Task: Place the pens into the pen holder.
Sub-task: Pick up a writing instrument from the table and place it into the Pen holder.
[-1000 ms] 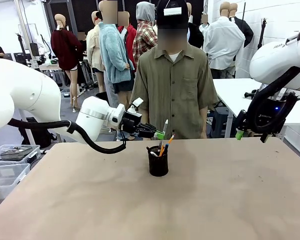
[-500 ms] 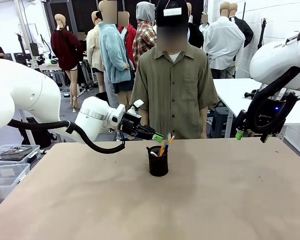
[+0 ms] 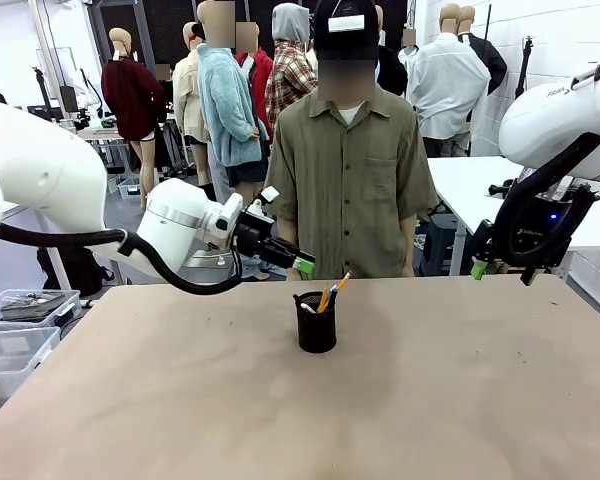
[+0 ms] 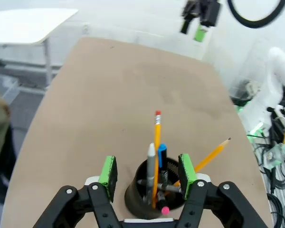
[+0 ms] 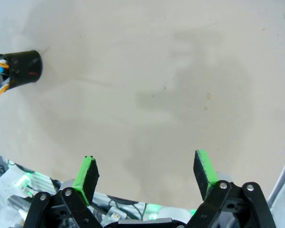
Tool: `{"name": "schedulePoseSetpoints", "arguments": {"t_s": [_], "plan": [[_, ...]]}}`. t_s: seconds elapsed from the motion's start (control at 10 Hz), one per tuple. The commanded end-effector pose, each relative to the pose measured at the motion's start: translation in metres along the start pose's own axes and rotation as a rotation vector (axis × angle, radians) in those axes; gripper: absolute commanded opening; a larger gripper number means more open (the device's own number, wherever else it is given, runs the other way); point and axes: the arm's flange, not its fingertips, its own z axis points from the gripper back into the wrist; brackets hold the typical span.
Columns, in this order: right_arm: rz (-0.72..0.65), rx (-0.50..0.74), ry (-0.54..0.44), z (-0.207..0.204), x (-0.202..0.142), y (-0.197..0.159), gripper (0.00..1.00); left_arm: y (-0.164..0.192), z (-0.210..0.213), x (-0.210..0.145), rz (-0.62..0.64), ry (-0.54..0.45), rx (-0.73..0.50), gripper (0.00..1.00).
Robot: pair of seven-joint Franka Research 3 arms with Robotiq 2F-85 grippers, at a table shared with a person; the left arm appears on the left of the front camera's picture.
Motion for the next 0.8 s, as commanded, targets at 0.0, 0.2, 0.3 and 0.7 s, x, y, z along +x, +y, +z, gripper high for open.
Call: {"name": "schedulePoseSetpoints", "arguments": {"t_s": [0.0,0.2,0.3,0.7], "plan": [[-0.006,-0.018,0.001,-0.001,-0.001,0.001,1.00,-0.035,0.025,0.006,0.099,0.101,0.154,0.68],[-0.006,-0.018,0.001,-0.001,-0.001,0.001,1.00,-0.050,0.055,0.016,0.226,0.167,0.320,0.68],[-0.006,-0.018,0.001,-0.001,-0.001,0.001,1.00,-0.061,0.071,0.022,0.323,0.269,0.420,0.68],[-0.006,-0.018,0.001,-0.001,-0.001,0.001,1.00,-0.087,0.108,0.032,0.572,0.474,0.623,0.68]]}}
